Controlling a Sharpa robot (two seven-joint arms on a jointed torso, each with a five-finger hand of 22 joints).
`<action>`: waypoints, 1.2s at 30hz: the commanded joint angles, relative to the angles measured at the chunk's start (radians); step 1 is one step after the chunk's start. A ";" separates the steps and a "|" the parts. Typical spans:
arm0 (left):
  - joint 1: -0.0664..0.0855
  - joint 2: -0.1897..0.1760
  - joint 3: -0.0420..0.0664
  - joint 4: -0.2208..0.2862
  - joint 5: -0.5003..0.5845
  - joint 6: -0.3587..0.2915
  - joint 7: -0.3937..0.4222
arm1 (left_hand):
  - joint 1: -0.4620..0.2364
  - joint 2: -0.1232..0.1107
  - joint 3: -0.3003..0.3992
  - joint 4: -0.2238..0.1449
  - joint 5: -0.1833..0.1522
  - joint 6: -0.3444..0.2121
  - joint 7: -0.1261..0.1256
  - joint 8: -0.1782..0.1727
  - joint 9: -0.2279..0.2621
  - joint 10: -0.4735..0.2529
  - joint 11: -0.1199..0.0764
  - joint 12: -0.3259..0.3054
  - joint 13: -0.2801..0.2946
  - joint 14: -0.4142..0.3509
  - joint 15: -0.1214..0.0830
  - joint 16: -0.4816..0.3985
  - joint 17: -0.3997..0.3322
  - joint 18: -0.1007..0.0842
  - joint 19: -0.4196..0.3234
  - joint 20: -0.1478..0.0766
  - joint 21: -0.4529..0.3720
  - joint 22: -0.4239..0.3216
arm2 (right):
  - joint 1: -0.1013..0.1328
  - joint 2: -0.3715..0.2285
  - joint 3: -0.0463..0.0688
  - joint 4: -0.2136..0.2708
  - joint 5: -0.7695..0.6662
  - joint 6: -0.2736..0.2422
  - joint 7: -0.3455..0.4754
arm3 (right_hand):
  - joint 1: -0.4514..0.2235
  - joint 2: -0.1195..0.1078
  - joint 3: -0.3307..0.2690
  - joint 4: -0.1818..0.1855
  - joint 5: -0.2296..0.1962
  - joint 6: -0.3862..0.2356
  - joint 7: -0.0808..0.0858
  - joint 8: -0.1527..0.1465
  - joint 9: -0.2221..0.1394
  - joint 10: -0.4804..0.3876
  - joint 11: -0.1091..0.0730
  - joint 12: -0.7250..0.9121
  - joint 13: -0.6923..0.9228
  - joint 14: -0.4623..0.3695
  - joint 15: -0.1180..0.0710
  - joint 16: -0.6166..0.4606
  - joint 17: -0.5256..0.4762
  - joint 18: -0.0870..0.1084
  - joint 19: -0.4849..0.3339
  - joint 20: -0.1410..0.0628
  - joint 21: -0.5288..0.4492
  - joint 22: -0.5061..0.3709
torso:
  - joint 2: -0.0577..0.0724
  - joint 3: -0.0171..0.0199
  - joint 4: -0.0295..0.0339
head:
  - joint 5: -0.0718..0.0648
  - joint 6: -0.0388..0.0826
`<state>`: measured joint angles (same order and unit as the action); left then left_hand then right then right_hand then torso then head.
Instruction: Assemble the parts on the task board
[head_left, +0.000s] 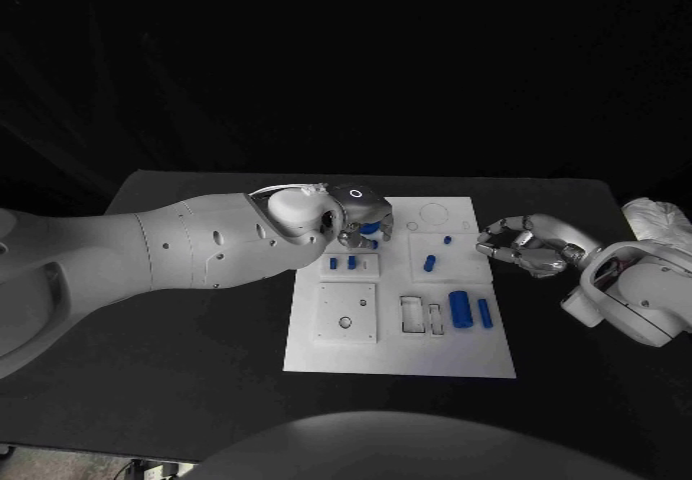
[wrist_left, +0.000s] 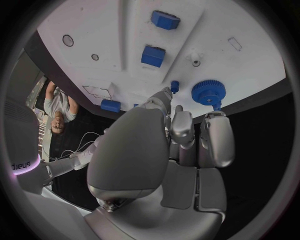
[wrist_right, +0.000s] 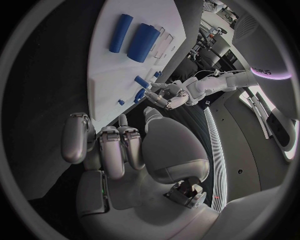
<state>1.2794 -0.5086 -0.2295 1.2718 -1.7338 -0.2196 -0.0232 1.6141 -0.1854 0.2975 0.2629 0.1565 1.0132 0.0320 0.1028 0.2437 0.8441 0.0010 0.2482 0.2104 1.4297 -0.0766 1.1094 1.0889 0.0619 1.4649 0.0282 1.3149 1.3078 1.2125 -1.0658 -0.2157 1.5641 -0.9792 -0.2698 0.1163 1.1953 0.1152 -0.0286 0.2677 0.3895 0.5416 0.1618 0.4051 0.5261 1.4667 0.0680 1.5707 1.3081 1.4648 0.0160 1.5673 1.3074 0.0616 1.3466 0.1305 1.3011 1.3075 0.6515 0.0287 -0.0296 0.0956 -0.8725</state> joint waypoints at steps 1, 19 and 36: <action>-0.002 0.005 0.002 -0.003 -0.010 -0.027 0.019 | 0.007 0.002 0.008 -0.003 0.006 0.005 0.007 0.002 -0.002 0.008 -0.002 0.006 -0.003 -0.010 0.001 0.002 -0.003 -0.005 0.016 0.000 -0.008 0.185 | -0.001 0.000 0.000 0.000 -0.002 0.015 0.004 | 0.007 0.003 -0.001 0.000 0.005 -0.004 -0.003 -0.001 -0.001 0.104 0.005 0.000 0.263 0.106 0.003 0.003 0.263 0.012 0.003 0.001 0.004 0.165 | 0.000 0.0000 0.0000 | -0.001 0.000; -0.010 0.015 0.002 -0.021 -0.013 0.009 0.008 | 0.005 -0.002 0.022 -0.007 0.012 0.016 0.008 0.006 -0.009 0.037 -0.001 0.011 -0.020 -0.016 0.002 0.001 -0.021 -0.004 0.015 0.001 -0.010 0.185 | -0.003 -0.001 0.000 -0.001 -0.002 0.023 -0.002 | 0.007 0.003 -0.001 0.000 0.005 -0.004 -0.003 -0.001 -0.001 0.104 0.005 0.000 0.263 0.106 0.003 0.003 0.263 0.012 0.003 0.001 0.003 0.165 | 0.000 -0.0001 0.0004 | -0.001 0.000; -0.017 0.030 0.002 -0.051 -0.015 0.030 0.002 | 0.000 -0.004 0.034 -0.010 0.016 0.006 -0.002 -0.002 -0.020 0.048 -0.002 0.007 -0.037 -0.023 0.002 -0.002 -0.038 -0.003 0.013 0.002 -0.019 0.183 | -0.003 0.001 0.000 -0.001 -0.002 0.027 -0.006 | 0.007 0.003 -0.001 0.001 0.005 -0.003 -0.003 -0.001 -0.001 0.104 0.005 0.000 0.263 0.106 0.003 0.003 0.263 0.012 0.002 0.000 0.002 0.164 | 0.000 0.0000 0.0003 | -0.002 0.000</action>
<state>1.2627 -0.4824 -0.2286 1.2222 -1.7430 -0.2087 -0.0208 1.6141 -0.1854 0.3248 0.2520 0.1692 1.0179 0.0369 0.1027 0.2251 0.8828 -0.0020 0.2530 0.1746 1.4121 -0.0735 1.1094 1.0518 0.0621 1.4649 0.0283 1.2991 1.3075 1.2103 -1.0657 -0.2157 1.5621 -0.9788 -0.2608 0.1123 1.1953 0.1152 -0.0286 0.2677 0.3894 0.5416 0.1618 0.4051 0.5263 1.4667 0.0680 1.5707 1.3081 1.4648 0.0160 1.5673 1.3080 0.0616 1.3466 0.1305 1.3011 1.3081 0.6512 0.0287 -0.0292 0.0932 -0.8725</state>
